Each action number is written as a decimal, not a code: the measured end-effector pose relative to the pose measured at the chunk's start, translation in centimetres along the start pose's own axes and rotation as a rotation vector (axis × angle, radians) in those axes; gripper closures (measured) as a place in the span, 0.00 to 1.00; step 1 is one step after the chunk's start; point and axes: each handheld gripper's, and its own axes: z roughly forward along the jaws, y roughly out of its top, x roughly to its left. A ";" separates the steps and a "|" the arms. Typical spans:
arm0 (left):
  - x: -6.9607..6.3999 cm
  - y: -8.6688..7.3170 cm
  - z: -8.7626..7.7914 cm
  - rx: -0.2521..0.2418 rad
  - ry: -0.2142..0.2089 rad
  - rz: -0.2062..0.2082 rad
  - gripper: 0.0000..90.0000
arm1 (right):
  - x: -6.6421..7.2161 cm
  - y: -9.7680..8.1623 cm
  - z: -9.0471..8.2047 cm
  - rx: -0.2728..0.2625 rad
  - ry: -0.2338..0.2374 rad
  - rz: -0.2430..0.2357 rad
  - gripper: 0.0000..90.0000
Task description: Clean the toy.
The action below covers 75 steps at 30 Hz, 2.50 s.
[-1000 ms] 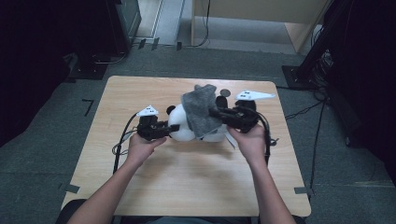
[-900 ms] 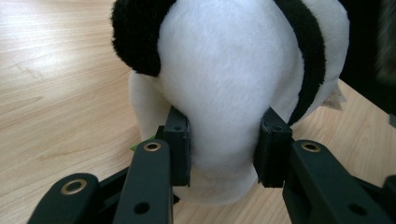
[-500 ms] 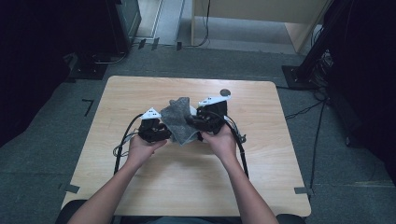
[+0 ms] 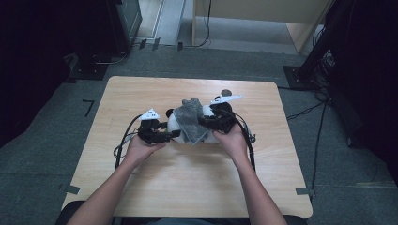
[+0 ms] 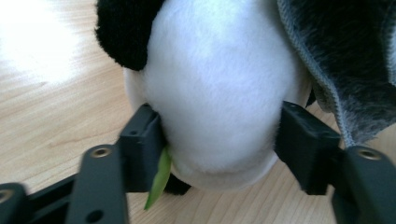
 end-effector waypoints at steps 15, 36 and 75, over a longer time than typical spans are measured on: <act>1.1 -1.1 0.0 0.021 0.000 0.094 0.34 | -1.2 2.1 1.2 0.014 0.007 0.028 0.91; 0.5 -0.5 0.7 0.003 0.054 0.061 0.74 | -1.1 2.8 1.1 -0.079 0.043 0.080 0.90; 1.4 -0.5 -0.3 0.056 0.003 -0.006 0.76 | -3.5 0.7 -2.5 -0.022 0.002 0.133 0.91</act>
